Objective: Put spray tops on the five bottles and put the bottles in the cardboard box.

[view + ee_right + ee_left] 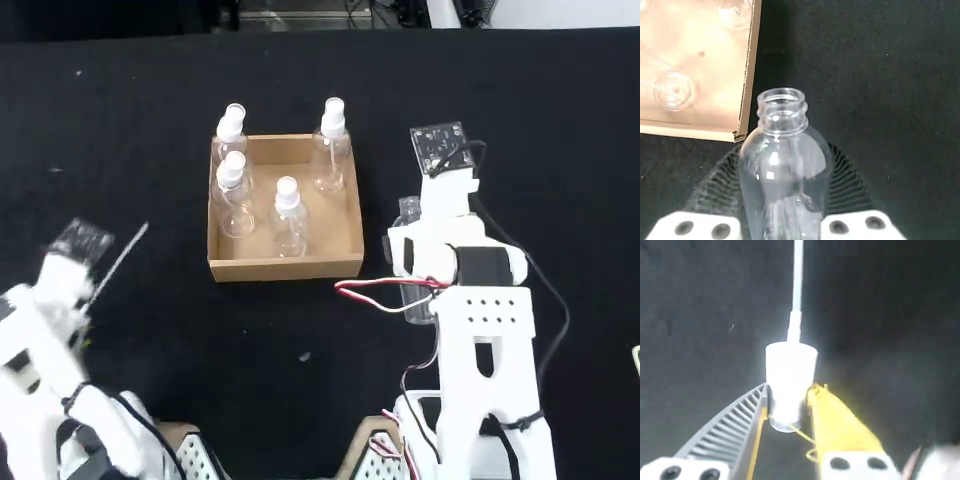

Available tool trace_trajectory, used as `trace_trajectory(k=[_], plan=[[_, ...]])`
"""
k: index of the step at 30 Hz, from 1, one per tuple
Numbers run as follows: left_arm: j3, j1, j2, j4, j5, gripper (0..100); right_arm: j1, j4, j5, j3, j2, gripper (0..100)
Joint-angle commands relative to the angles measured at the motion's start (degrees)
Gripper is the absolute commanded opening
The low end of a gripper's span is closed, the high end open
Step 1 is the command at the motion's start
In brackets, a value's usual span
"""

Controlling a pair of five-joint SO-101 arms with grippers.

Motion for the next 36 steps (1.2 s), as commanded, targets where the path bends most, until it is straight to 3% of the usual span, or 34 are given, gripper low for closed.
trace_trajectory(k=[1, 7, 10, 13, 17, 22, 28, 30, 36], plan=[[1.27, -9.45, -0.62, -3.16, -15.47, 32, -0.7, -1.41, -0.35, -0.4, -1.54, 1.1], [0.92, -12.53, -1.05, -8.97, -17.23, 30, -0.7, -1.23, -0.35, -0.4, -1.54, 1.1], [-2.86, -13.23, -1.05, -4.48, -12.75, 30, -0.7, -1.41, -0.18, -0.4, -1.54, 1.1], [-7.34, -12.7, -1.05, 5.1, -1.05, 30, -0.7, -1.41, 0.0, -0.4, -1.54, 1.1], [-9.19, -9.19, -0.97, 13.01, 21.27, 28, -0.7, -1.41, 0.09, -0.4, -1.54, 1.1], [-7.16, -6.73, -0.7, 10.81, 50.37, 30, -0.7, -1.41, 0.09, -0.4, -1.54, 1.1], [-0.4, -6.9, -0.97, 0.18, 87.21, 33, -0.7, -1.41, 0.0, -0.31, -1.54, 1.1], [2.15, -6.37, -0.62, -1.93, 93.45, 33, -0.7, -1.32, 0.09, -0.31, -1.54, 1.1], [6.55, -6.46, -0.53, -5.63, 98.99, 33, -0.7, -1.32, 0.09, -0.31, -1.54, 1.1]])
